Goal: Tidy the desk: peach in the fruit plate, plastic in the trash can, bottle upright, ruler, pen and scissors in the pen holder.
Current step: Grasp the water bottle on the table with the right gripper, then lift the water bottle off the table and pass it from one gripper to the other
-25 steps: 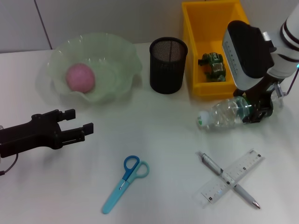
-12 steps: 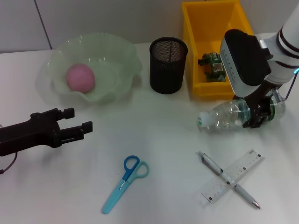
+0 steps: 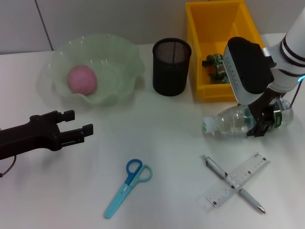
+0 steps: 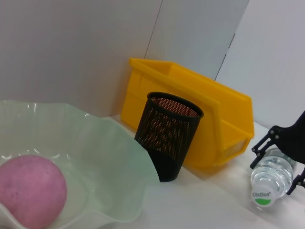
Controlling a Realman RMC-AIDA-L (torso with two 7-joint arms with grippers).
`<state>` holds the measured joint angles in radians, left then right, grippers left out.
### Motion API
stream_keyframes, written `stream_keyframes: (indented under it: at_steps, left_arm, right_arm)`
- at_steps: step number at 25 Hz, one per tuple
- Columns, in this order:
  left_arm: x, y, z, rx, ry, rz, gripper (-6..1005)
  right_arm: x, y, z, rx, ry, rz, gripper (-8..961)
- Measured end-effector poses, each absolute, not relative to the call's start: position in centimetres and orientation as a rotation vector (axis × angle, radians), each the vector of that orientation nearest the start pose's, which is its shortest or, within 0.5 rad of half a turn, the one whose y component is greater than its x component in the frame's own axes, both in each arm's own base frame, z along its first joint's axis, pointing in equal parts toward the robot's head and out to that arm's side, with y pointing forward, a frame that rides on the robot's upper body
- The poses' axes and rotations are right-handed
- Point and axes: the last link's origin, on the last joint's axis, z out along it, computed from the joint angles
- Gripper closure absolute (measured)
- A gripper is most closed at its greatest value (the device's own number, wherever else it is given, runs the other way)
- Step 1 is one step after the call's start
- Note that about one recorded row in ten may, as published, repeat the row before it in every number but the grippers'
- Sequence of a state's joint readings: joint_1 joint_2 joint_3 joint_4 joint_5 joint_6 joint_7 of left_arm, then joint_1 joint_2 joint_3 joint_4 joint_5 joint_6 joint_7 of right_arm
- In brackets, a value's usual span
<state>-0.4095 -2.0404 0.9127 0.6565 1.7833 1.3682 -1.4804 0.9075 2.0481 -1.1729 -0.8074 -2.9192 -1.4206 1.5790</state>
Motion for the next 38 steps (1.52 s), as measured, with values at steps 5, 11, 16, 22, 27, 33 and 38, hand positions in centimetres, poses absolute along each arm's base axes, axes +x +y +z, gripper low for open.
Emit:
stream_keyframes:
  at_steps: [5, 11, 16, 22, 27, 33, 38]
  left_arm:
    - [-29.29, 32.45, 0.03, -2.564, -0.841, -0.652, 203]
    - [-29.27, 32.44, -0.01, -2.564, -0.842, -0.653, 204]
    - [-29.29, 32.41, -0.02, -2.563, -0.843, -0.653, 205]
    - [-29.3, 32.39, -0.03, -2.563, -0.844, -0.654, 206]
    - [-29.3, 32.39, -0.03, -2.563, -0.844, -0.655, 206]
    - [-29.38, 32.45, 0.14, -2.553, -0.847, -0.659, 207]
    - [-29.45, 32.5, 0.29, -2.549, -0.846, -0.658, 208]
  right_arm:
    - [22.26, 40.78, -0.04, -2.829, -0.206, -1.095, 191]
    - [22.49, 40.69, -0.25, -2.831, -0.2, -1.092, 192]
    - [22.58, 40.68, -0.44, -2.829, -0.201, -1.09, 192]
    - [22.49, 40.67, -0.58, -2.828, -0.206, -1.087, 191]
    - [22.34, 40.8, -0.67, -2.818, -0.222, -1.088, 192]
    - [22.24, 40.84, -0.7, -2.815, -0.227, -1.087, 192]
    - [21.97, 40.97, -0.63, -2.807, -0.237, -1.08, 192]
